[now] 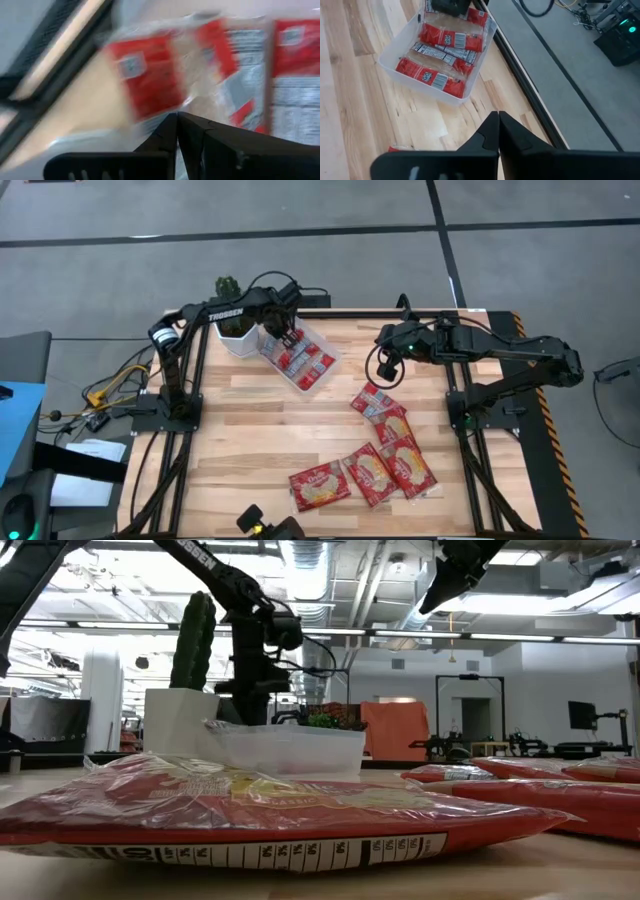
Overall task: Sort popcorn bags into baskets
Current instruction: Put the red popcorn bag into the transparent bin
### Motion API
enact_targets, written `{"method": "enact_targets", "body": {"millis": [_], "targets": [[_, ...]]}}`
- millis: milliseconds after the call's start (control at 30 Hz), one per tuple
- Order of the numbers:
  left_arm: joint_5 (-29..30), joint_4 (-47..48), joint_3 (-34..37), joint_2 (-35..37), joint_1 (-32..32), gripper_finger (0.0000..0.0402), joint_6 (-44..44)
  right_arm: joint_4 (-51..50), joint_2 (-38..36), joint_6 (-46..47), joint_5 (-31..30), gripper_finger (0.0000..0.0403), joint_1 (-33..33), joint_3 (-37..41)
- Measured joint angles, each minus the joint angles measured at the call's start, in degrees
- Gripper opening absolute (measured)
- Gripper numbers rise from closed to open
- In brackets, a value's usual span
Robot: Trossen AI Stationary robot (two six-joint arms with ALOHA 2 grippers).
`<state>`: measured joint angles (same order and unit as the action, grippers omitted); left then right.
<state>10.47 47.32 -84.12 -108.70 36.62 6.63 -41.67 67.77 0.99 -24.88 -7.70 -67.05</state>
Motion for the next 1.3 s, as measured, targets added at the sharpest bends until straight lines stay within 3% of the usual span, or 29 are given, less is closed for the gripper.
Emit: {"method": "enact_targets", "body": {"millis": [233,333,567,767,1133,1300], "targets": [[-2.7,-1.9,-0.5,-2.0,-1.5,0.0000,-0.5,0.1,0.0,0.0,0.6,0.0030,0.2,0.0],[-2.2,2.7,-2.6,-0.6,-3.2,0.0000,0.4,0.1,0.0,0.0,0.8,0.0032,0.2,0.0],[13.0,7.0,-3.7,2.1,-7.1,0.0000,1.0,0.4,0.0,0.0,0.9,0.0020,0.2,0.0],[16.3,6.4,-3.7,-1.2,-6.0,0.0000,3.4,0.3,0.0,-0.9,0.9,0.0024,0.2,0.0],[12.1,5.1,-3.7,-7.3,-5.5,0.0000,2.2,0.3,0.0,-1.0,1.0,0.0023,0.2,0.0],[12.3,4.9,-3.7,-6.5,-6.0,0.0000,2.0,0.2,0.0,-1.1,1.0,0.0018,0.2,0.0]]}}
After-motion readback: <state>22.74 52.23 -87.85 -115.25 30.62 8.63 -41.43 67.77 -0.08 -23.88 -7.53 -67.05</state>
